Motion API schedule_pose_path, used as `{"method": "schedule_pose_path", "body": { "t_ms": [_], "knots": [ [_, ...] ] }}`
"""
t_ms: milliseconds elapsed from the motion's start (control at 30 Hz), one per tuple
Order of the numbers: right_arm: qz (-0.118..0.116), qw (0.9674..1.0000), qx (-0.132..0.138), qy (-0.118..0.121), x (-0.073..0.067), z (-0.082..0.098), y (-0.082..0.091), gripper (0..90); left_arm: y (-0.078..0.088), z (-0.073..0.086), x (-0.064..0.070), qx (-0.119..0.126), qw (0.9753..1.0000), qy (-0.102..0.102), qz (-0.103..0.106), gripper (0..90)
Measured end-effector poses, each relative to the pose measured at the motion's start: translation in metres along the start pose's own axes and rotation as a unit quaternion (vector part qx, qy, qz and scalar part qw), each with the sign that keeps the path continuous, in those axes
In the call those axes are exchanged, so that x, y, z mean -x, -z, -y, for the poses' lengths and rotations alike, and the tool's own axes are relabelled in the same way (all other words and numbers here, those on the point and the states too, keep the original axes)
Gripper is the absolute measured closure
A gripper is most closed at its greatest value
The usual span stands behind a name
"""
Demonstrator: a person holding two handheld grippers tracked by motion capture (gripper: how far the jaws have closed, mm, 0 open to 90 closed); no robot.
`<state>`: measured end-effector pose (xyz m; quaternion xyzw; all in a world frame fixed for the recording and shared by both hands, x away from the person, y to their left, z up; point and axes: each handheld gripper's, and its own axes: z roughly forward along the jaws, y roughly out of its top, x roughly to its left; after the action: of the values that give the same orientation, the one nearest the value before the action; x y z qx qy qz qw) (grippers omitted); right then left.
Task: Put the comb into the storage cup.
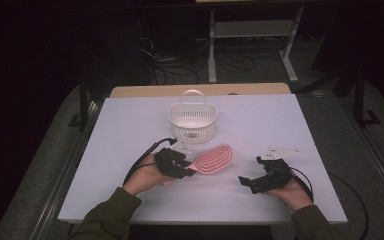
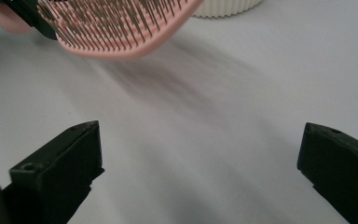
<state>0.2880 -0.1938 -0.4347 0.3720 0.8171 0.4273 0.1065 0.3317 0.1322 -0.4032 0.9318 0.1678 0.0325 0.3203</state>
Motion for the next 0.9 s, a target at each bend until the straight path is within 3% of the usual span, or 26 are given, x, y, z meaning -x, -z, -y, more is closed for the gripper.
{"method": "schedule_pose_path", "body": {
  "t_ms": [233,533,700,900],
  "knots": [
    [0.0,1.0,0.001,0.0,0.0,0.0,0.001,0.0,0.008,0.009,-0.001,0.029,0.9994,0.015,-0.01,70.0],
    [0.001,1.0,0.001,-0.002,0.0,0.0,0.0,0.0,0.023,0.023,-0.003,0.066,0.9969,0.028,-0.032,70.0],
    [0.001,1.0,0.002,-0.003,0.001,0.0,0.0,0.0,0.032,0.033,-0.004,0.096,0.9934,0.038,-0.051,70.0],
    [-0.001,1.0,0.0,-0.004,-0.001,-0.001,0.0,0.0,0.038,0.042,-0.008,0.118,0.9899,0.054,-0.057,70.0]
  ]
}}
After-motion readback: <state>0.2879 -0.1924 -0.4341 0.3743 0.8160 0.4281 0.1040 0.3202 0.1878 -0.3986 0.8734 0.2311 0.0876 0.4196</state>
